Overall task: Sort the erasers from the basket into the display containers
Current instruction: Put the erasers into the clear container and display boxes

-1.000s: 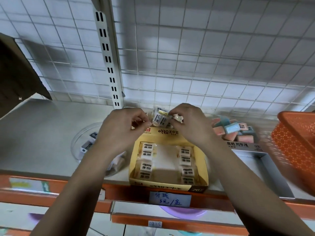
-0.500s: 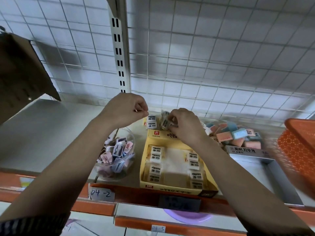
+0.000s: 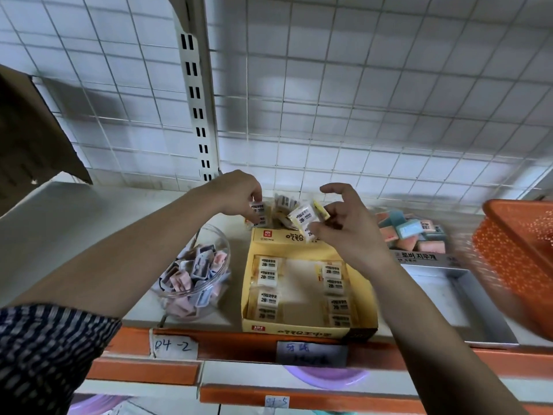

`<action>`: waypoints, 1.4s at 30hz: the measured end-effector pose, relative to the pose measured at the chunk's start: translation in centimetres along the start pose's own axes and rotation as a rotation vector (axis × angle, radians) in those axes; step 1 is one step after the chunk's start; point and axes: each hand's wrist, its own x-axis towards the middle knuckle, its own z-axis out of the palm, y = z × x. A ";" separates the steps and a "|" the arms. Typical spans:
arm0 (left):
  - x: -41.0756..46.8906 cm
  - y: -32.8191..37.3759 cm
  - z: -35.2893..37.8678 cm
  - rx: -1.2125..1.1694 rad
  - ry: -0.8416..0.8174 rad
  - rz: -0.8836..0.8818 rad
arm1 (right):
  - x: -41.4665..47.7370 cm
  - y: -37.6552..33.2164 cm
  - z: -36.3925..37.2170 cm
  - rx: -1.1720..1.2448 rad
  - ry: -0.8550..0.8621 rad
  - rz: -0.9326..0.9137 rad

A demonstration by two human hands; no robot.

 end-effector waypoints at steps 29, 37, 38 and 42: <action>-10.3 5.4 4.0 -0.459 0.483 -0.090 | -2.2 0.9 1.7 -0.608 -0.279 0.040; -10.8 5.3 3.5 -0.559 0.426 -0.074 | -2.3 1.3 2.3 -0.860 -0.193 -0.096; -10.8 5.4 3.3 -0.582 0.407 -0.065 | -2.3 1.4 2.3 -0.865 -0.175 -0.111; -10.8 5.9 2.6 -0.640 0.345 -0.022 | -2.6 1.9 2.0 -0.834 -0.085 -0.177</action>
